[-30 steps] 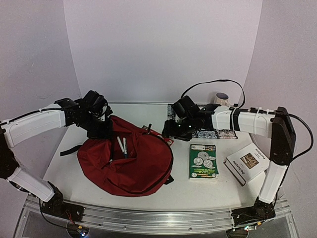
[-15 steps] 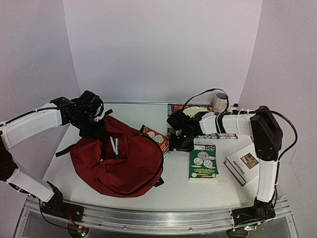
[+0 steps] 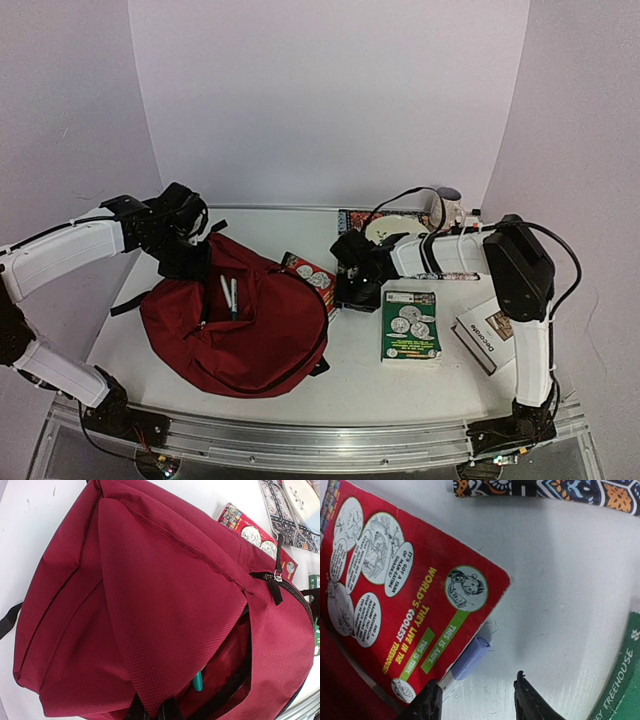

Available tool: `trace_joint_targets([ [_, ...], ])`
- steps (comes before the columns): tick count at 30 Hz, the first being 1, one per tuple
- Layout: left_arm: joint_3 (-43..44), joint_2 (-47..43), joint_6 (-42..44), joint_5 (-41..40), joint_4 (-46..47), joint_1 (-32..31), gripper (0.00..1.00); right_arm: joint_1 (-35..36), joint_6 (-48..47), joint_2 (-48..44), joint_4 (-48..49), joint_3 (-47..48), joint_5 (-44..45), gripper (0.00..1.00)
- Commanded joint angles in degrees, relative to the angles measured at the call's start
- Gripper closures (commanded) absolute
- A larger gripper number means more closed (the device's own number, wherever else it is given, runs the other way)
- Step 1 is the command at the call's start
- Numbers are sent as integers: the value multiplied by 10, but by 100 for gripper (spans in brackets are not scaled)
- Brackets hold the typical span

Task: Pack the student bag
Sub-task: Pick up the pen from the center of the board.

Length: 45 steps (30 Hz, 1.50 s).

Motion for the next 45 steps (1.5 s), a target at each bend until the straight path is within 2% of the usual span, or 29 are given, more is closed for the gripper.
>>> trace_joint_targets([
  [1, 28, -15, 7, -11, 3, 5, 100, 5, 12, 27, -12, 15, -11, 53],
  [11, 29, -16, 6, -11, 3, 5, 100, 15, 18, 54, -9, 24, -16, 58],
  [15, 28, -21, 6, -12, 3, 5, 100, 15, 20, 54, -43, 11, 6, 66],
  [23, 28, -21, 4, -9, 3, 5, 100, 15, 3, 23, -86, -39, 54, 73],
  [30, 33, -21, 3, 5, 5, 5, 100, 10, -42, 12, -130, -20, 115, 83],
  [35, 35, -19, -2, 28, 8, 5, 100, 4, -55, 11, -145, -12, 101, 83],
  [40, 35, -13, -3, 56, 13, 5, 100, 5, -53, 17, -178, -12, 53, 77],
  [45, 42, -9, -1, 92, 18, 5, 100, 5, -59, 17, -190, -23, 11, 76],
])
